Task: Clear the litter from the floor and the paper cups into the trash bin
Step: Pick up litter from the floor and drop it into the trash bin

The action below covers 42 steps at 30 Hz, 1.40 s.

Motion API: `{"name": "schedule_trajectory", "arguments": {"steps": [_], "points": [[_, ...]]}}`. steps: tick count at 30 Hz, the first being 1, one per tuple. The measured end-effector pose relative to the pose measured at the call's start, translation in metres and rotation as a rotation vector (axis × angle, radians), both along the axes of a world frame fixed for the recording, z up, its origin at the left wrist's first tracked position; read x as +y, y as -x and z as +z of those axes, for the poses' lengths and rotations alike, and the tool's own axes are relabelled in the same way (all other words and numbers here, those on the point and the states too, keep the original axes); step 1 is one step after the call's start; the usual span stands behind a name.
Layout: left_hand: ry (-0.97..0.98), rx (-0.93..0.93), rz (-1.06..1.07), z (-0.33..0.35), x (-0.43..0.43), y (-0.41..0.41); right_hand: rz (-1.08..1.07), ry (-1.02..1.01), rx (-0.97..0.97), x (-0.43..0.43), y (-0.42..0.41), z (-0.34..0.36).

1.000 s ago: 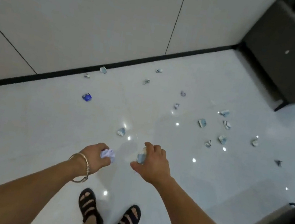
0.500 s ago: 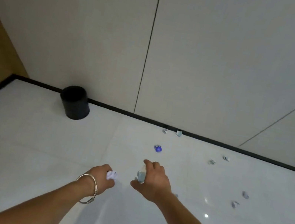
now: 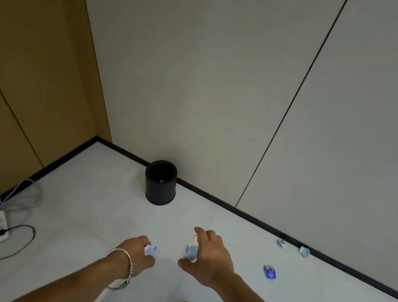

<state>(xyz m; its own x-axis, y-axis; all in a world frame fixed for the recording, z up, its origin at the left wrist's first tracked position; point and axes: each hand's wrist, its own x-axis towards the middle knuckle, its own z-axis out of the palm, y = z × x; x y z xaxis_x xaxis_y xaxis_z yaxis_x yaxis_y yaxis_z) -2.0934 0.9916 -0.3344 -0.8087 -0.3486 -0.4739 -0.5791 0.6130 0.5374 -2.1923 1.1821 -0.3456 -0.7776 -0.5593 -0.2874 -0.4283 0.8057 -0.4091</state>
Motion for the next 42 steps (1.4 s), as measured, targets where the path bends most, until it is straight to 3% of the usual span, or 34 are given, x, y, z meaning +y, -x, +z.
{"name": "schedule_trajectory", "arguments": {"steps": [5,14,31,37,42], "points": [[0.025,0.032,0.085,0.014,-0.071,0.068,0.046,0.064,0.014,-0.075,0.086,0.000],[-0.073,0.060,0.264,0.010,-0.176,0.167,0.144,-0.023,-0.053,-0.179,0.197,-0.010],[-0.198,-0.107,0.059,-0.057,-0.382,0.383,-0.053,-0.090,-0.234,-0.359,0.338,-0.062],[-0.202,-0.192,0.017,-0.111,-0.413,0.461,-0.119,-0.066,-0.358,-0.403,0.409,-0.124],[-0.210,-0.265,0.037,-0.203,-0.434,0.526,-0.160,-0.052,-0.394,-0.437,0.480,-0.215]]}}
